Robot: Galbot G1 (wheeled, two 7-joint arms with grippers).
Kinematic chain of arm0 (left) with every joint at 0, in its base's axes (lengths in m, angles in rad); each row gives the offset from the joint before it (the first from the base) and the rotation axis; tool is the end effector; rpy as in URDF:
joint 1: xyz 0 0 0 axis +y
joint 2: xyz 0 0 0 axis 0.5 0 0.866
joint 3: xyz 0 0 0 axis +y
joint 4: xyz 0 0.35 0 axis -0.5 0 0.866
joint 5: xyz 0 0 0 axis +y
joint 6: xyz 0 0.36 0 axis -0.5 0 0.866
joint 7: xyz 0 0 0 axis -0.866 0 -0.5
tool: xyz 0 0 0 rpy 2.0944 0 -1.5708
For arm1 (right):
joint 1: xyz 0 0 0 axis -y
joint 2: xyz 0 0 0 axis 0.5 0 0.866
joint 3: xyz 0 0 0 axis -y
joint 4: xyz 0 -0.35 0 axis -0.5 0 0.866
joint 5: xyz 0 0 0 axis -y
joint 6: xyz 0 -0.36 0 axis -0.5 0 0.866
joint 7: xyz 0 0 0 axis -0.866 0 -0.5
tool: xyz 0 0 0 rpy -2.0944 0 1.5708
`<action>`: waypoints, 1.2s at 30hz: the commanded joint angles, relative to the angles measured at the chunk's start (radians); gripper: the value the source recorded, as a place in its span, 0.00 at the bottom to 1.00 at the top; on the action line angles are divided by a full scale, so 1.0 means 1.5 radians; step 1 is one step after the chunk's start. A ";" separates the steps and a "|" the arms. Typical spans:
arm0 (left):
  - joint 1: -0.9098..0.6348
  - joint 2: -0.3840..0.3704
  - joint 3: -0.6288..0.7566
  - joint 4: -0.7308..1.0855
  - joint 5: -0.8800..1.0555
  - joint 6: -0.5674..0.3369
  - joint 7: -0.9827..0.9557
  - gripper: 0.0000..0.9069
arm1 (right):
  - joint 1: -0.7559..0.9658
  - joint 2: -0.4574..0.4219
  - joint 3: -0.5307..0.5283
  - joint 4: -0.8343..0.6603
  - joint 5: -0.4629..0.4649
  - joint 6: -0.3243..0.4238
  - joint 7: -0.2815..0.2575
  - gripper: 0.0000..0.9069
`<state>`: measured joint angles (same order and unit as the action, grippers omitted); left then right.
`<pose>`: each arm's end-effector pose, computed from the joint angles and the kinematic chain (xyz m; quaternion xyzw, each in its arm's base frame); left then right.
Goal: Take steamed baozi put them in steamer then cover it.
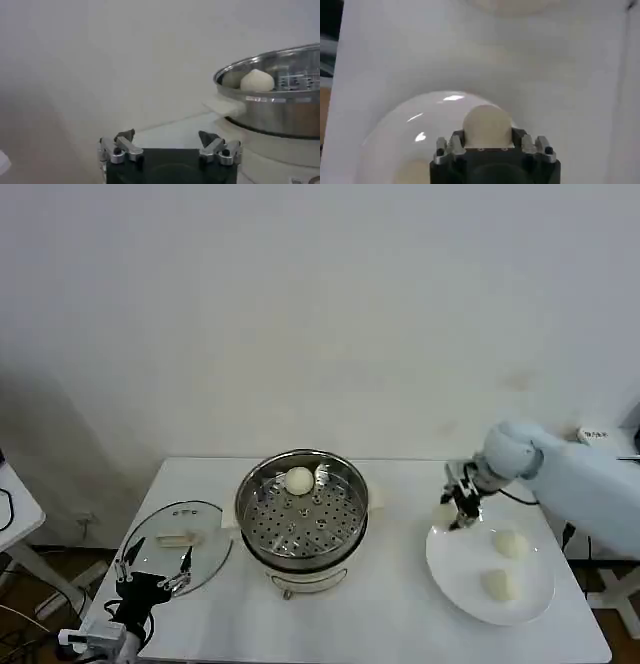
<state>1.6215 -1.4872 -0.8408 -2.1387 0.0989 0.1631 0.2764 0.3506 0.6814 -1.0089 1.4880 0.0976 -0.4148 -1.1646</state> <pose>0.1617 0.1074 -0.2808 -0.0118 -0.9838 -0.1463 0.1029 0.5123 -0.0692 -0.0756 0.5157 -0.5502 0.5462 0.3647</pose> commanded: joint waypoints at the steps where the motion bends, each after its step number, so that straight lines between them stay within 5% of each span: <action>1: 0.002 -0.001 0.003 -0.003 0.005 0.000 0.000 1.00 | 0.219 0.073 -0.138 0.022 0.157 -0.054 0.001 0.68; 15: -0.003 -0.014 0.007 -0.015 0.006 0.001 -0.007 1.00 | 0.238 0.317 -0.160 -0.082 0.265 -0.105 0.029 0.68; 24: -0.001 -0.010 -0.004 -0.024 0.006 0.000 -0.007 1.00 | 0.188 0.458 -0.159 -0.213 0.263 -0.103 0.035 0.68; 36: -0.009 -0.013 -0.007 -0.012 0.004 -0.001 -0.006 1.00 | 0.117 0.557 -0.144 -0.312 0.236 -0.099 0.043 0.68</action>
<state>1.6104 -1.5057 -0.8502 -2.1607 0.1052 0.1622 0.2683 0.5582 1.4049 -1.2196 1.1141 0.4444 -0.5582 -1.0990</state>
